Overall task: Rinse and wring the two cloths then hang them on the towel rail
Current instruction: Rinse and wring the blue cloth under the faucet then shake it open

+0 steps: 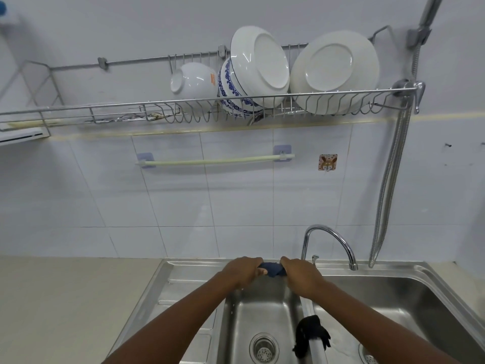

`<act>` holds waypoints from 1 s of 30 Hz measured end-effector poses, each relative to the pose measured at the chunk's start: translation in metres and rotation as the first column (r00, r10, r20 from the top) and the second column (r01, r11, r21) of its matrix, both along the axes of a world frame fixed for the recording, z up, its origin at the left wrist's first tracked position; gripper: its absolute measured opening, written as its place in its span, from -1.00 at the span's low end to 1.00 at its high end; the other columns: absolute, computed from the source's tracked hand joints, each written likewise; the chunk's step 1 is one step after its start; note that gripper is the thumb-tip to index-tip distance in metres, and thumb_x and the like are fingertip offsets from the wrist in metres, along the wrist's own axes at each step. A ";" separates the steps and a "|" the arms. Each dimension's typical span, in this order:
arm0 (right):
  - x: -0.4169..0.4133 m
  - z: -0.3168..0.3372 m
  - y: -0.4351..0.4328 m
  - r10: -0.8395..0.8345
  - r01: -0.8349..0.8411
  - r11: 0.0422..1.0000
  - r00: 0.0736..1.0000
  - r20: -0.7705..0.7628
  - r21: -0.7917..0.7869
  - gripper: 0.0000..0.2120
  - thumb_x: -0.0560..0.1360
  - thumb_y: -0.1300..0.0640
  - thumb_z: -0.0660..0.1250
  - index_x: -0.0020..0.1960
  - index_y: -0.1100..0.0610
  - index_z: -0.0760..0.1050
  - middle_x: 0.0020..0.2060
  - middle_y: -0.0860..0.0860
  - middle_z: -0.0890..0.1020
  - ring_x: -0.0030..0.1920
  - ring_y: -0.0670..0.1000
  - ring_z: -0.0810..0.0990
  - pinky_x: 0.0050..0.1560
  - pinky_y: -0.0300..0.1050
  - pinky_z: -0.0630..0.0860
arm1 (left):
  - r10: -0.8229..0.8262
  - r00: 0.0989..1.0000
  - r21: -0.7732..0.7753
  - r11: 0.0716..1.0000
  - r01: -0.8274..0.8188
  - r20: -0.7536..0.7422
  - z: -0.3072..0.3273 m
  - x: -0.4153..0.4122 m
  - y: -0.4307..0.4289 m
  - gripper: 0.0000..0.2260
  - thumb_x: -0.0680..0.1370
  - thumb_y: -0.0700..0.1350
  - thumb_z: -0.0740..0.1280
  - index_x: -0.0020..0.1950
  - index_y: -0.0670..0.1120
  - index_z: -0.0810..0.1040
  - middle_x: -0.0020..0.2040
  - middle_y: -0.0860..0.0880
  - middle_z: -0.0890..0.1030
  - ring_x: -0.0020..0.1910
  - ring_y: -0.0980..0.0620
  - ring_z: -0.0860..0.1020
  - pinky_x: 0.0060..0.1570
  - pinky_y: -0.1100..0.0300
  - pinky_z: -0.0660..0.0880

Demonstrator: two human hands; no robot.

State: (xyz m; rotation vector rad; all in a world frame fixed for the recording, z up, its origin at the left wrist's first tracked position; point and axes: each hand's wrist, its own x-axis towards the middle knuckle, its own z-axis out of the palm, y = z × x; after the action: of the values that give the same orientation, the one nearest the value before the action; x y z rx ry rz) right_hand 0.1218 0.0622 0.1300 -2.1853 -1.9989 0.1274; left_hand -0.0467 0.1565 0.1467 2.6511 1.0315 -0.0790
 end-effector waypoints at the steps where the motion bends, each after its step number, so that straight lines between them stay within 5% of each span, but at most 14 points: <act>1: 0.000 0.002 0.000 -0.012 0.013 1.000 1.000 0.005 -0.009 -0.83 0.48 0.11 0.23 0.05 0.14 0.41 -0.06 0.13 0.63 -0.06 0.14 0.60 -0.19 -0.07 0.36 | -0.015 1.000 0.087 0.996 0.017 -0.019 -0.002 0.000 0.000 -0.73 0.62 0.05 0.16 0.17 -0.12 0.44 0.07 -0.19 0.62 0.02 -0.15 0.57 -0.02 0.04 0.45; 5: -0.001 0.008 0.005 -0.061 0.058 0.996 0.997 -0.055 -0.065 -0.75 0.44 -0.07 0.28 -0.16 0.12 0.51 -0.17 0.10 0.66 -0.15 0.09 0.61 -0.28 -0.13 0.36 | -0.075 0.995 0.323 0.942 0.093 -0.067 -0.009 -0.002 -0.004 -0.78 0.61 -0.08 0.21 0.21 -0.14 0.39 0.03 -0.22 0.63 -0.05 -0.22 0.60 -0.15 0.03 0.45; 9: -0.012 0.013 0.005 -0.150 0.115 0.974 0.974 -0.172 -0.197 -0.62 0.48 -0.11 0.24 -0.40 0.10 0.35 -0.44 -0.02 0.46 -0.28 0.07 0.53 -0.44 -0.22 0.28 | -0.089 0.995 0.407 0.908 0.095 -0.035 -0.014 -0.005 -0.008 -0.80 0.57 -0.18 0.23 0.19 -0.14 0.38 0.01 -0.21 0.63 -0.11 -0.20 0.61 -0.19 0.05 0.47; 21: -0.025 0.013 -0.002 -0.287 0.158 0.951 0.774 -0.565 -0.266 -0.74 0.49 0.07 0.23 -0.36 0.12 0.43 -0.50 -0.02 0.43 -0.48 -0.06 0.38 -0.46 -0.21 0.23 | -0.135 0.974 0.408 0.911 0.050 0.181 -0.029 -0.006 -0.012 -0.81 0.57 -0.06 0.21 0.15 -0.10 0.38 0.03 -0.13 0.63 -0.09 -0.11 0.61 -0.24 0.13 0.40; 25: -0.016 0.009 -0.008 -0.200 0.069 0.973 0.733 -0.650 -0.221 -0.77 0.46 -0.06 0.34 -0.31 0.03 0.53 -0.52 -0.11 0.47 -0.48 -0.12 0.42 -0.43 -0.26 0.29 | 0.025 0.975 0.108 0.993 -0.050 0.219 -0.032 -0.004 -0.004 -0.79 0.59 0.07 0.15 0.10 -0.03 0.42 0.05 -0.10 0.63 -0.02 -0.08 0.59 -0.02 0.02 0.54; 27: -0.010 0.005 -0.009 -0.189 0.053 0.977 0.677 -0.712 -0.208 -0.68 0.47 -0.23 0.27 -0.21 0.01 0.55 -0.47 -0.13 0.55 -0.42 -0.14 0.51 -0.37 -0.27 0.38 | 0.103 0.960 -0.057 0.994 -0.091 0.261 -0.029 -0.006 -0.004 -0.87 0.59 0.03 0.20 -0.01 -0.02 0.40 -0.05 -0.08 0.61 -0.11 -0.03 0.56 -0.13 0.09 0.49; 30: 0.000 0.000 -0.008 -0.200 0.105 0.979 0.593 -0.780 -0.172 -0.76 0.57 -0.08 0.19 -0.17 -0.04 0.55 -0.28 -0.08 0.63 -0.23 -0.09 0.60 -0.24 -0.29 0.46 | 0.251 0.889 -0.402 0.912 -0.084 0.383 -0.024 -0.010 -0.004 -0.90 0.56 -0.04 0.27 0.01 -0.02 0.39 -0.14 -0.04 0.60 -0.23 0.06 0.53 -0.32 0.20 0.46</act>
State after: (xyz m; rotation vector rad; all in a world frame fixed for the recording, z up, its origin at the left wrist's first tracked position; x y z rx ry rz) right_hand 0.1221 0.0542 0.1298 -1.8152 -1.2854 1.0202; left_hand -0.0565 0.1523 0.1230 2.0884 0.9761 0.3043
